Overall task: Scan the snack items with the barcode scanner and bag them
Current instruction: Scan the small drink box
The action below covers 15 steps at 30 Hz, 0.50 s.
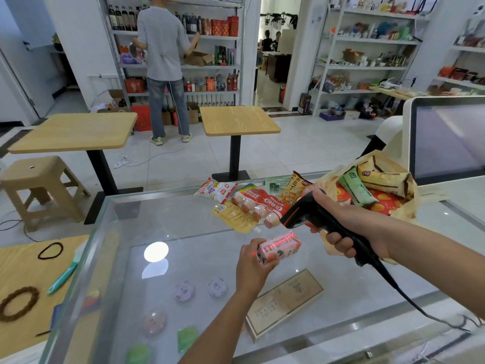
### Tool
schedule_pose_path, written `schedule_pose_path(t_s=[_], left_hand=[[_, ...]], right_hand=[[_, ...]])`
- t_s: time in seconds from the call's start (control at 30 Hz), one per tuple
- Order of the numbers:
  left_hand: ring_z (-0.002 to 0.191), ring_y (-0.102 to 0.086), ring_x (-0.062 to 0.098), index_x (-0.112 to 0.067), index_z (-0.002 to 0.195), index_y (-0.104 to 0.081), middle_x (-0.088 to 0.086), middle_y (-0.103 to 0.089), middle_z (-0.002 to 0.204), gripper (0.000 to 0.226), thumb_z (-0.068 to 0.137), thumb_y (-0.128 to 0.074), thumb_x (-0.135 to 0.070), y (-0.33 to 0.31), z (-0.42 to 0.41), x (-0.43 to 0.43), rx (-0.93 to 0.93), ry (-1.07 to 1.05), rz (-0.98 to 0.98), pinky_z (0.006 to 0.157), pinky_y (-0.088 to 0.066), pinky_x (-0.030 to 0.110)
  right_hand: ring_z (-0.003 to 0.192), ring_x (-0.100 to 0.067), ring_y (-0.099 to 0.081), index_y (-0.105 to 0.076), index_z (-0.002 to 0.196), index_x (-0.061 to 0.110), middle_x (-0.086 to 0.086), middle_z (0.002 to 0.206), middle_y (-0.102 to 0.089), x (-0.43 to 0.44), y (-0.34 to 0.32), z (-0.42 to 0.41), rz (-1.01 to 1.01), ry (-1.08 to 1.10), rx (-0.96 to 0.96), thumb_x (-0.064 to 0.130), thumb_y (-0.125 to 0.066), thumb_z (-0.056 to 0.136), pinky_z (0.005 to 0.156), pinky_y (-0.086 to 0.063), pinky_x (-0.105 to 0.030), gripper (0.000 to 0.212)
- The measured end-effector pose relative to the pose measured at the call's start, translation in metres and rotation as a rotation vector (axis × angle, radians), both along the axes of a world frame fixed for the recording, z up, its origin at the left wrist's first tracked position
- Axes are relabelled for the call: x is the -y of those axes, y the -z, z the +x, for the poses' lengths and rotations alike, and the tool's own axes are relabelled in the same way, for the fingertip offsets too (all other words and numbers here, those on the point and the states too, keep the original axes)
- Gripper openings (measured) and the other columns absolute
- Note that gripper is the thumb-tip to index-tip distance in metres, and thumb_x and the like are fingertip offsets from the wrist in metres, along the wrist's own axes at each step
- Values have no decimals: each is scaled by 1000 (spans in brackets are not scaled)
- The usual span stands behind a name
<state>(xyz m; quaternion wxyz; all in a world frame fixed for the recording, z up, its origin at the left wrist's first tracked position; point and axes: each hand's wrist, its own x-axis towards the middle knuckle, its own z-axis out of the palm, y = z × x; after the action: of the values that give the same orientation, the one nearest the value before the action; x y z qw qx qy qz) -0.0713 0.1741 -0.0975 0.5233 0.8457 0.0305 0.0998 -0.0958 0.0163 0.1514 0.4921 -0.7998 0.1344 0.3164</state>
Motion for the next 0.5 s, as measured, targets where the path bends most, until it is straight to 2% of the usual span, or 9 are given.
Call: schedule_pose_path(t_s=[0.13,0.33,0.5], left_hand=[[84,-54,4,-27,112,-53,-4,-50,99,43,77,-76,-34,1,1,0,6,-3,22,68,-54,23],[83,-54,5,-28,112,-53,-5,-49,99,41,78,-75,-32,0,1,0,8,-5,7,64,-49,13],[86,-53,6,-25,114,-53,-2,-50,102,42,79,-74,-33,0,0,0,6,-5,9,66,-52,17]], right_hand=[[35,-9,-34,-58,110,4,0,51,-43,1,-3,0,-3,-2,12,79,-41,75,33,-31,-17,85],[34,-9,-34,-57,113,4,0,50,-43,3,-5,-1,8,7,13,79,-43,74,32,-31,-17,86],[34,-9,-34,-57,110,4,0,49,-42,6,-5,-4,21,5,9,79,-43,73,32,-31,-17,85]])
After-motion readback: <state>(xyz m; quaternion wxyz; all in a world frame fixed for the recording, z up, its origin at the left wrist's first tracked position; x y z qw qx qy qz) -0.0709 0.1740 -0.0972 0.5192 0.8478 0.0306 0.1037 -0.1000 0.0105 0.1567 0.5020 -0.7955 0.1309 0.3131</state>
